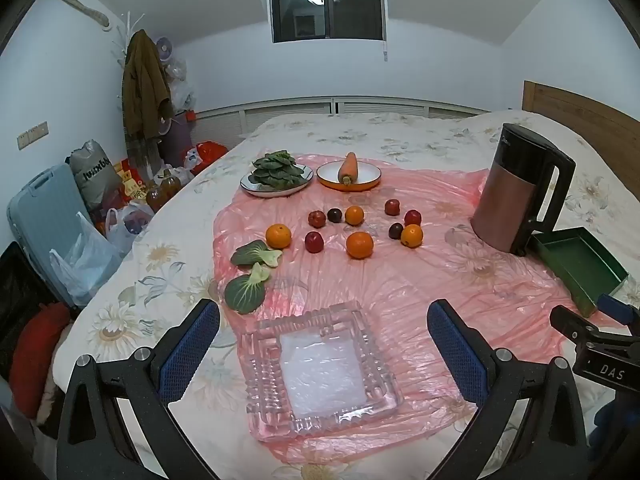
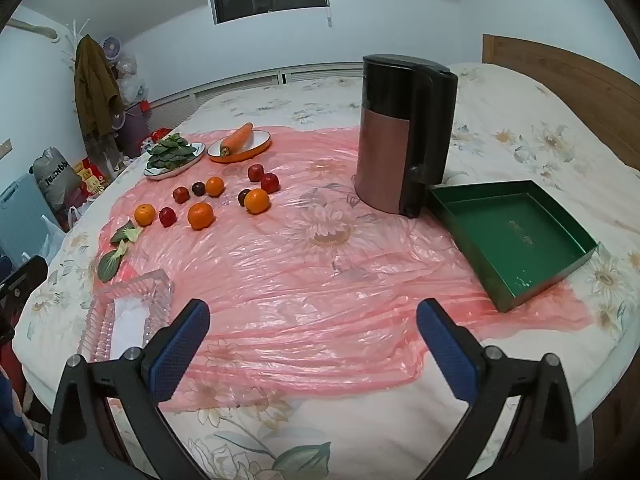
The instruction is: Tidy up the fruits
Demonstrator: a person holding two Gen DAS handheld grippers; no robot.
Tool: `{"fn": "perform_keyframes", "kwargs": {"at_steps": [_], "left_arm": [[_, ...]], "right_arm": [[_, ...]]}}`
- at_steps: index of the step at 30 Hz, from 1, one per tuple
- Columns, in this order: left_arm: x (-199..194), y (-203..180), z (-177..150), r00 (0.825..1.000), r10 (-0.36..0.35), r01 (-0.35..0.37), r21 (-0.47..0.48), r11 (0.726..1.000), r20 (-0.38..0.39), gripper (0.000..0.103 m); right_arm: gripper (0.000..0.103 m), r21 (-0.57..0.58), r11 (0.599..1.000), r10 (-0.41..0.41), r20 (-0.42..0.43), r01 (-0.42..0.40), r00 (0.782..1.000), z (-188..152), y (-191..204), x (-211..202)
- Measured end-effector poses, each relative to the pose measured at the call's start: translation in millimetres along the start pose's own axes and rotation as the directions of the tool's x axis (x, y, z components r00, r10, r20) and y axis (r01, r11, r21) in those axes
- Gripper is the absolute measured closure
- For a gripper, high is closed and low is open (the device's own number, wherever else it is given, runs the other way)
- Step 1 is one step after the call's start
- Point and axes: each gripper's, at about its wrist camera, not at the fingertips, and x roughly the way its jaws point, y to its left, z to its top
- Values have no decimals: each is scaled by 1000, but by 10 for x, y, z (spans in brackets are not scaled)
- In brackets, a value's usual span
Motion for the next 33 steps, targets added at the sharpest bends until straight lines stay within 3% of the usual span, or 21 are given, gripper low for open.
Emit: {"fn": "perform_keyframes", "kwargs": {"at_steps": [33], "left_arm": [[24,-45,-39,1000,-15,15,-6,1000,-15,1]], "right_arm": [[0,-3,1000,-16,-16,16,1000,-37,5,21]]}}
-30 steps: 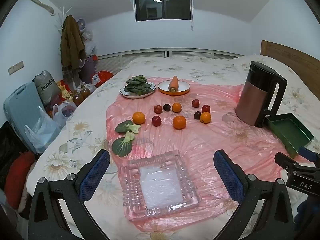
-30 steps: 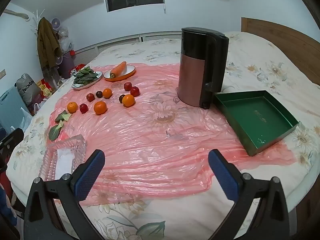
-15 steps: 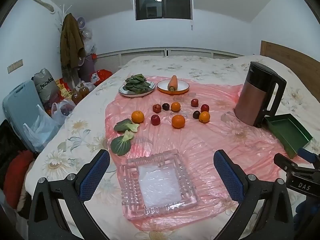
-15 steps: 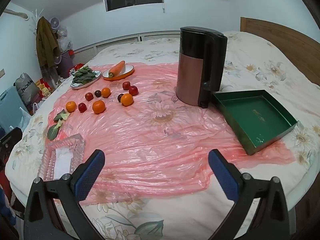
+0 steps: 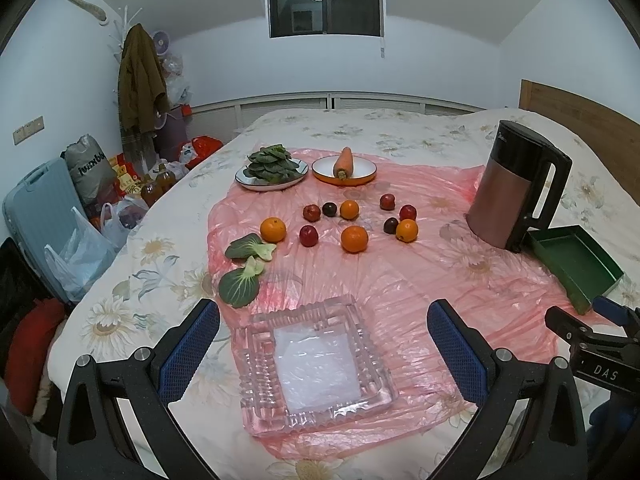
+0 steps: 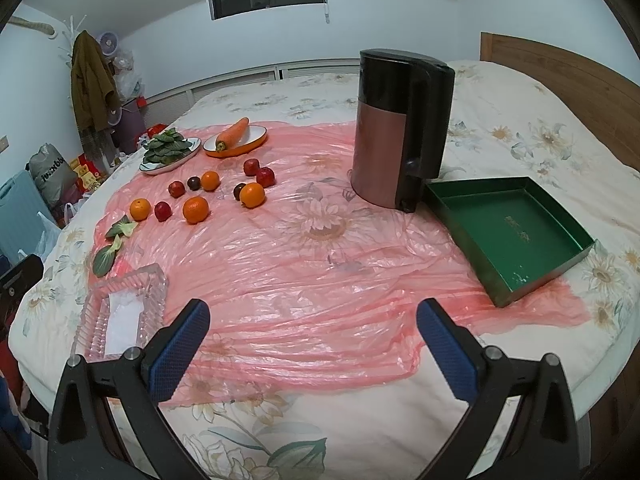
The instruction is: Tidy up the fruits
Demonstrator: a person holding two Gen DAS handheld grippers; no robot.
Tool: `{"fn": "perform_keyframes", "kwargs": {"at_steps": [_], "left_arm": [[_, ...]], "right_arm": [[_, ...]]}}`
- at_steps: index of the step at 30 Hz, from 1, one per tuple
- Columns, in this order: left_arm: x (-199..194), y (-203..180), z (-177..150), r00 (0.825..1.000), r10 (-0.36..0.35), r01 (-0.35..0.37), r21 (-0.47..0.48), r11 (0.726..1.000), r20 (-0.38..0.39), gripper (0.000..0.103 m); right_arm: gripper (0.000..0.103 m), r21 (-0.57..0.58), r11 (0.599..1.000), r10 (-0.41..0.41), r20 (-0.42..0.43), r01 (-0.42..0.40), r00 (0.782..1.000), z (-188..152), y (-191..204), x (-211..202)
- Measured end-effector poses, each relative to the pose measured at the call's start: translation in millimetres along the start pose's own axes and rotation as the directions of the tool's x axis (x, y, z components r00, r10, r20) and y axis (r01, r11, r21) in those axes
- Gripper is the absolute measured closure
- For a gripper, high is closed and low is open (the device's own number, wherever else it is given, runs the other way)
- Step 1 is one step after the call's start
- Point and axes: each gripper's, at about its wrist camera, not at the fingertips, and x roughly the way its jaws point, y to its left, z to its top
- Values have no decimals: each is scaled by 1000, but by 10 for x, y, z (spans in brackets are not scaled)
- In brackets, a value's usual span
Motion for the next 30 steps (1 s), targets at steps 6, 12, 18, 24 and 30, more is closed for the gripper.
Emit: {"fn": "perform_keyframes", "kwargs": {"at_steps": [6,12,18,24,30], "left_arm": [[6,14,-4,1000,-2,2,-4,1000,-3,1],[19,22,-14,1000,-2,2,-10,1000,-10,1],[21,19,-16,1000,-4,4,-10,1000,-10,1],[24,13,-13,1000,-2,2,-10,1000,-11,1],[22,19,-18,1000,-4,4,-8,1000,-11,1]], "right_arm": [[0,-1,1000,0,-1,0,1000,-6,-6,2],[0,0,1000,0,-1,0,1000,-13,-6,4],[0,-1,1000,0,-1,0,1000,-11,-5,4],[0,0,1000,0,-2,0,1000,-9,-3,3],[0,-2,1000,-1,-2,1,1000,-15,-6,3]]}}
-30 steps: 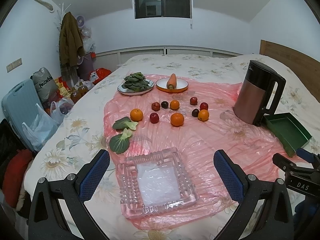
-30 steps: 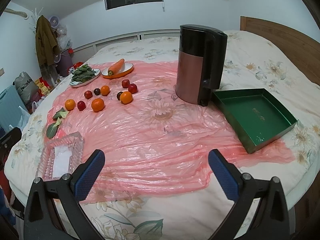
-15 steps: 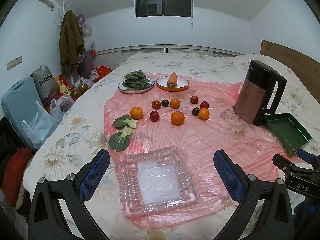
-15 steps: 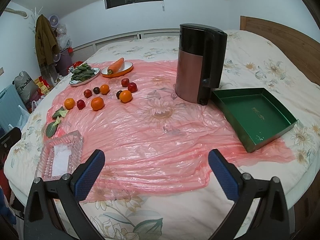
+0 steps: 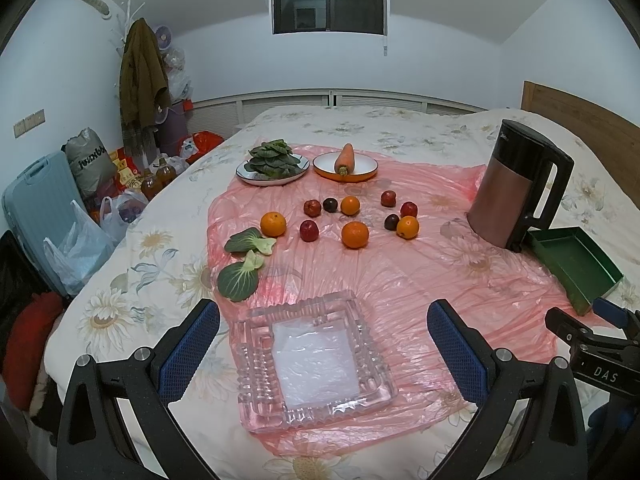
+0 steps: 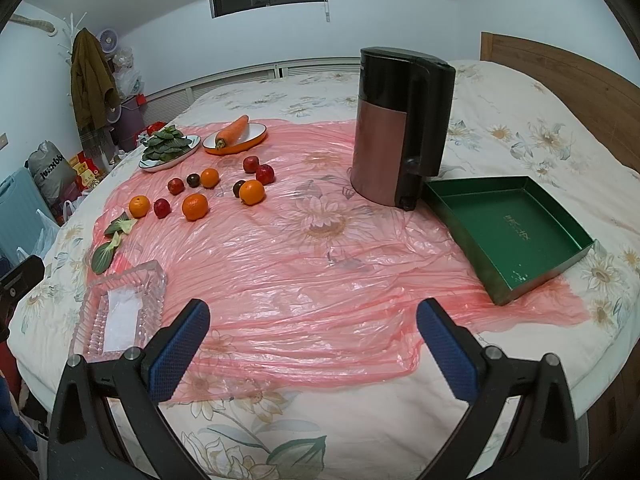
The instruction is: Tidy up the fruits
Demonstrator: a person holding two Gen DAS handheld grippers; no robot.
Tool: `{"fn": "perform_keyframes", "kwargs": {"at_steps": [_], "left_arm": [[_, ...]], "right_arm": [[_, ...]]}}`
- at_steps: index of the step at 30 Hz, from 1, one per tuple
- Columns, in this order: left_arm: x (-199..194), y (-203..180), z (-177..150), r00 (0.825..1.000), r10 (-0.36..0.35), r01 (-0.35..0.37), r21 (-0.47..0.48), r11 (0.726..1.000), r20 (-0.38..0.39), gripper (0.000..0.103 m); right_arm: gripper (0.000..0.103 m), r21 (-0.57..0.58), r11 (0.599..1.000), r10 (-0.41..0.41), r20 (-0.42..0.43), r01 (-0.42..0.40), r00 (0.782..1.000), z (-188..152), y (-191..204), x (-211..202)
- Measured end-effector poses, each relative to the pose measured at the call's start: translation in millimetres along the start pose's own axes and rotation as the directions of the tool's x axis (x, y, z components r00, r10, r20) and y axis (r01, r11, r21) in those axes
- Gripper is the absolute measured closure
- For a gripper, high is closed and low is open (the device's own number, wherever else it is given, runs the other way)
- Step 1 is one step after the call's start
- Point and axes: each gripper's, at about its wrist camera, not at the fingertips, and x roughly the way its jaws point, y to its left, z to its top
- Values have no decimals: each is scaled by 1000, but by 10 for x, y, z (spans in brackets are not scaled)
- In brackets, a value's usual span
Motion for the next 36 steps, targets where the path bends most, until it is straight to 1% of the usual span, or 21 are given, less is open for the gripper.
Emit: {"fn": "perform_keyframes", "kwargs": {"at_steps": [16,26,36], "left_arm": [[70,-7,-50,1000,19,-19,2,1000,-13,1],[161,3,-56,999,34,-34,-10,999,-29,1],[273,-26,-70,998,48,-47,20,999,-48,1]], "right_arm": [[0,-5,1000,21,10,-21,1000,-40,34,20],[0,0,1000,6,19,-6,1000,-5,4,74],[0,2,1000,10,10,-10,1000,-9,8,161]]}}
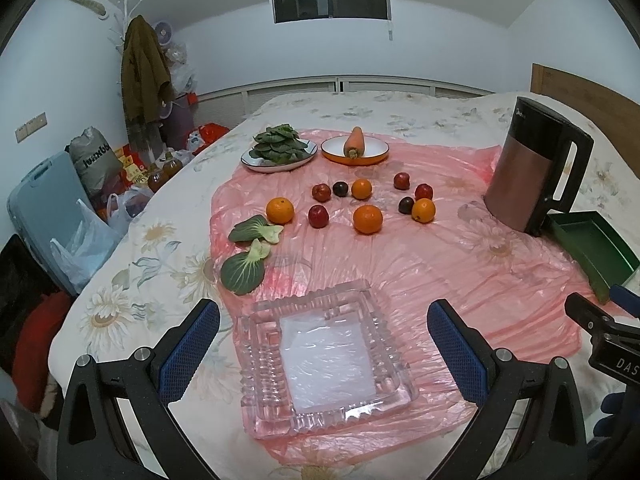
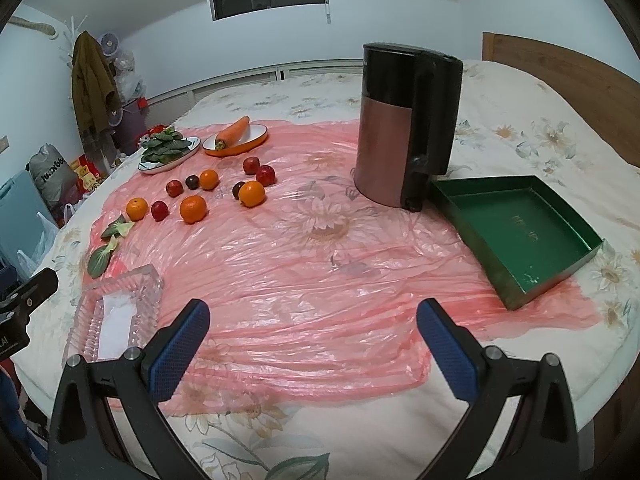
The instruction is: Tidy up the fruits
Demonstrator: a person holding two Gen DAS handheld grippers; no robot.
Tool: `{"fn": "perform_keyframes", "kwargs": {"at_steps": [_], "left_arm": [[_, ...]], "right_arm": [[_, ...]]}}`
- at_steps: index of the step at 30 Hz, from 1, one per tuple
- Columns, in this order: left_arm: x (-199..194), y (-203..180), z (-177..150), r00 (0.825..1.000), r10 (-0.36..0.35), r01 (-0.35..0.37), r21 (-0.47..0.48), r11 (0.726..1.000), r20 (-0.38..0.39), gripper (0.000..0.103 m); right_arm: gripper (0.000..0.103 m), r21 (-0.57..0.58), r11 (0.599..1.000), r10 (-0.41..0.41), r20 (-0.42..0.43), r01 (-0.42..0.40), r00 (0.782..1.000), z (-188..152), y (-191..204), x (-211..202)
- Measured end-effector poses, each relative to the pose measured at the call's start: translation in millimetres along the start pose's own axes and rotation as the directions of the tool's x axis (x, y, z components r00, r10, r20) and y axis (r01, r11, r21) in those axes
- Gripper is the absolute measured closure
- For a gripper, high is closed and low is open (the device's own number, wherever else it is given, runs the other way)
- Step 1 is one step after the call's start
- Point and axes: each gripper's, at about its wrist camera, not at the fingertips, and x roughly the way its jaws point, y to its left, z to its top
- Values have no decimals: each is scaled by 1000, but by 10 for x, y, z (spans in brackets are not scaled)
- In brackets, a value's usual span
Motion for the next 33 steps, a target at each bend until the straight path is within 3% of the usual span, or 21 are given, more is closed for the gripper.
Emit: {"fn": "perform_keyframes", "kwargs": {"at_steps": [9,12,25,27,31,33], "left_arm": [[89,35,26,999,-16,16,12,1000,-36,1],[109,126,56,997,-57,57,-13,998,-47,1],[558,431,330,986,-110,101,-73,992,-128,1],[703,457,407,981,-127,116,-82,990,-144,2],[1004,432,559,975,-155,145,-74,987,-158,17],[1190,401,639,973,-168,161,-56,985,-160,20]], "right_arm": [[0,-24,1000,-6,36,7,999,55,75,21],[0,-35,999,24,43,-22,999,118,135,60],[0,-41,982,185,-31,-186,982,483,320,579],[0,-41,979,199,-43,-200,979,558,333,698],[0,-66,971,227,-59,-230,972,755,400,1022],[0,-80,967,236,-61,-241,970,834,424,1169]]}}
